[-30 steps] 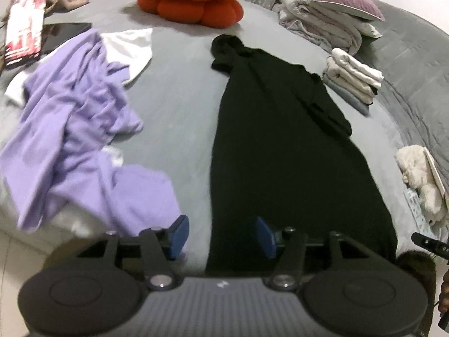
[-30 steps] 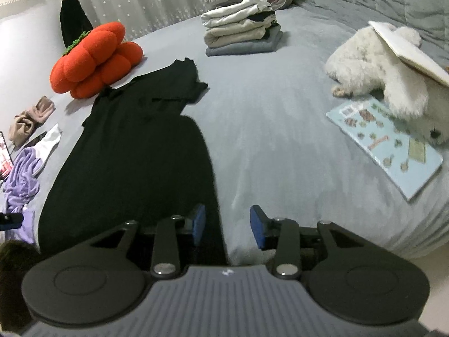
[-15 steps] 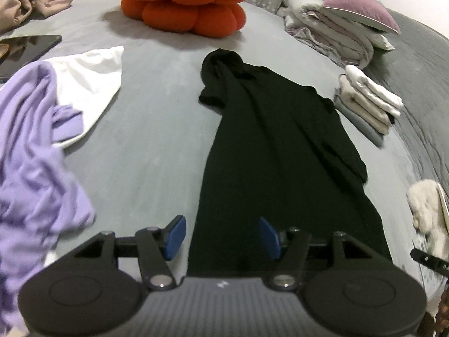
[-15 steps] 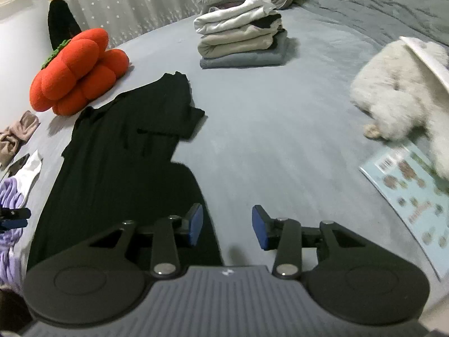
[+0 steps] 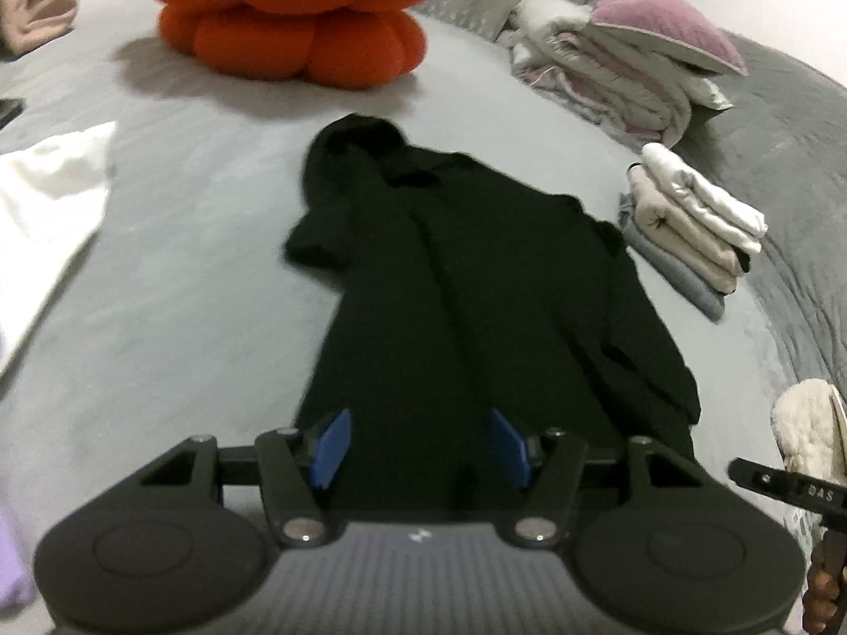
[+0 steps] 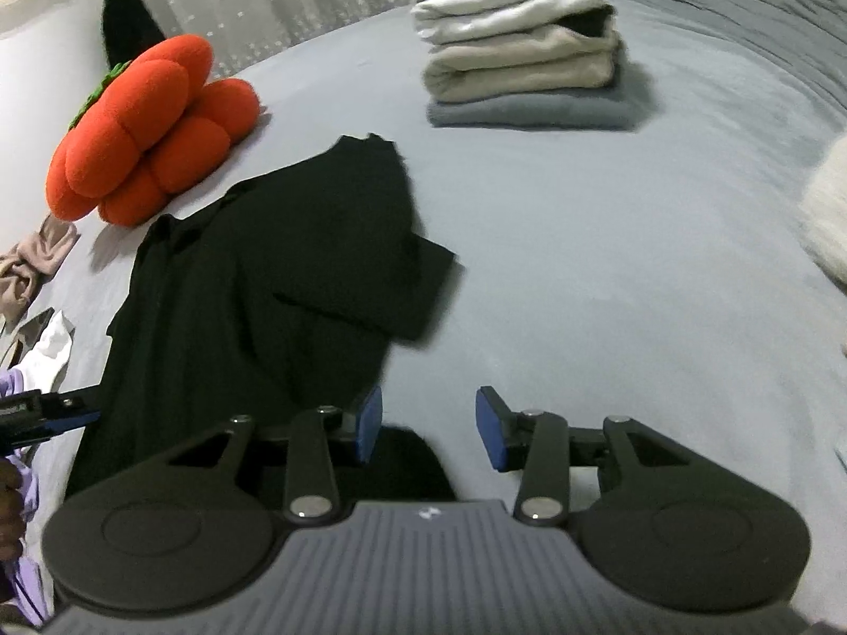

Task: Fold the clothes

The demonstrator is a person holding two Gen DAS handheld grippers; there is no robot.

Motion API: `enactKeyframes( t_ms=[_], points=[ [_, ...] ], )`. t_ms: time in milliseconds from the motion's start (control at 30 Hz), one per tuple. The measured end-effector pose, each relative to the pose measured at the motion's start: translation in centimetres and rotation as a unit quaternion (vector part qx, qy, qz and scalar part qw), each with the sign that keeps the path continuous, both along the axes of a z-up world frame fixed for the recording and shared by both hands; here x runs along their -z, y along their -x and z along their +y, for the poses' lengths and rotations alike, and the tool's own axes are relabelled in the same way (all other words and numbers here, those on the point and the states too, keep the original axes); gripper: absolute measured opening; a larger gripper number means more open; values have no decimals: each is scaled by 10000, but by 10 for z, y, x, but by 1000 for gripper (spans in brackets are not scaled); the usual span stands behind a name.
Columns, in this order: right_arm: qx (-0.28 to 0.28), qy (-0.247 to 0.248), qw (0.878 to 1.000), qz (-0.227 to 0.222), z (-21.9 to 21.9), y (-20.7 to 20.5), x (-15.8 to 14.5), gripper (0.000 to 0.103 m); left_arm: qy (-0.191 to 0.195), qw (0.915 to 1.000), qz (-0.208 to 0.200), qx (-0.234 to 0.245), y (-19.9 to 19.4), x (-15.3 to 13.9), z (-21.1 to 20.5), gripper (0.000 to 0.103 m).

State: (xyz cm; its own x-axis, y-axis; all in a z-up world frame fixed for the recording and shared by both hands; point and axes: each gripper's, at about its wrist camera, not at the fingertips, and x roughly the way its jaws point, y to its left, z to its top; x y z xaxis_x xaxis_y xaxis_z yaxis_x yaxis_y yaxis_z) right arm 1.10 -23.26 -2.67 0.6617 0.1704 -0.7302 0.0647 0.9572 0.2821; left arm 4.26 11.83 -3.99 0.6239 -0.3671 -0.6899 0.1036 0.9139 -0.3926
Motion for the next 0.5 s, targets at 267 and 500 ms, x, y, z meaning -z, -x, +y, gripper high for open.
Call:
enactKeyframes(
  t_ms=[267,500],
  points=[
    [-706,455,9947,-588,39,-36,8,44,-188,9974,-693,-86,-12,15,-20,60],
    [-1333,1338,9782,-860,73,-70,24,44,-451,9939,-996,-174,-16,22,-28,60]
  ],
)
